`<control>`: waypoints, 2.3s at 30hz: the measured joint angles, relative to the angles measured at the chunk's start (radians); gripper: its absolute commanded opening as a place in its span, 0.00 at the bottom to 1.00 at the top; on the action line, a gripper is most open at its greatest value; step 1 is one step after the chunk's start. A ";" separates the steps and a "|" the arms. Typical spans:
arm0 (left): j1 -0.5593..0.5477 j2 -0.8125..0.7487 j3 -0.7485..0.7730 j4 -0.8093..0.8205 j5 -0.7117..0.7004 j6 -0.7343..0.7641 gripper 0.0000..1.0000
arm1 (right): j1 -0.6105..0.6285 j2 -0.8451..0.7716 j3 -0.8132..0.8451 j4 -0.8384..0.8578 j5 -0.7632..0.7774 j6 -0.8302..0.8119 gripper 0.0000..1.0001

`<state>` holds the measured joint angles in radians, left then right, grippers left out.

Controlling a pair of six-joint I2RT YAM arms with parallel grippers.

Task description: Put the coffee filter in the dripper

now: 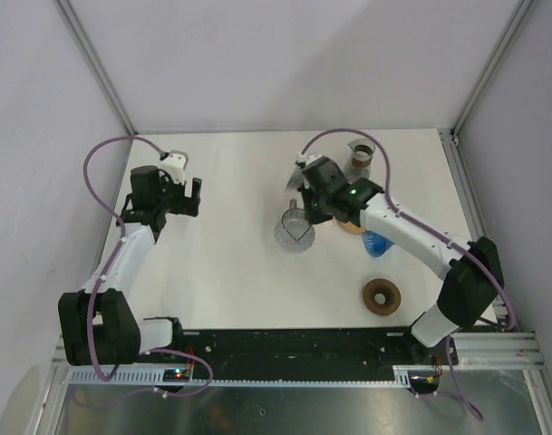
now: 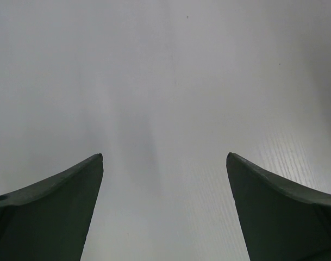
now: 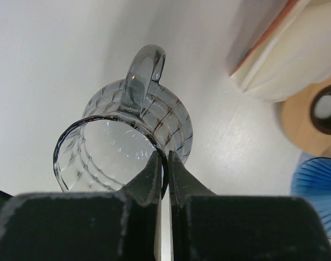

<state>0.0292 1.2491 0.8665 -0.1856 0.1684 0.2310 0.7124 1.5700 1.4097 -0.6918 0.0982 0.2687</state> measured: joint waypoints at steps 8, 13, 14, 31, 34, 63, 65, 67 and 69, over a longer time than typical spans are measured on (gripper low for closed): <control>0.000 -0.004 0.000 -0.006 -0.002 0.006 0.99 | 0.148 0.135 -0.023 0.062 0.139 0.103 0.00; 0.000 -0.004 0.000 -0.009 -0.005 0.006 1.00 | 0.193 0.190 -0.023 0.070 0.199 0.159 0.00; 0.000 -0.004 0.000 -0.009 -0.005 0.006 0.99 | 0.198 0.197 -0.023 0.071 0.208 0.170 0.00; 0.000 -0.004 0.000 -0.012 -0.009 0.016 1.00 | 0.209 0.228 -0.038 0.127 0.158 0.222 0.40; 0.000 -0.004 0.000 -0.012 -0.009 0.017 1.00 | 0.209 0.225 -0.038 0.129 0.142 0.213 0.52; 0.000 0.007 0.000 -0.012 -0.004 0.024 1.00 | -0.232 -0.682 -0.652 -0.225 0.235 0.419 0.73; 0.000 0.007 0.000 -0.012 -0.003 0.024 1.00 | -0.210 -0.706 -0.672 -0.227 0.208 0.440 0.74; 0.000 0.008 0.000 -0.012 0.000 0.024 1.00 | -0.156 -0.705 -0.681 -0.231 0.195 0.470 0.75; 0.000 0.008 0.000 -0.012 0.000 0.024 1.00 | -0.090 -0.686 -0.684 -0.233 0.192 0.503 0.76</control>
<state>0.0292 1.2568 0.8665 -0.1978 0.1680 0.2554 0.6220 0.8845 0.7254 -0.9249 0.2905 0.7719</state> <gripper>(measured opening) 0.995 0.746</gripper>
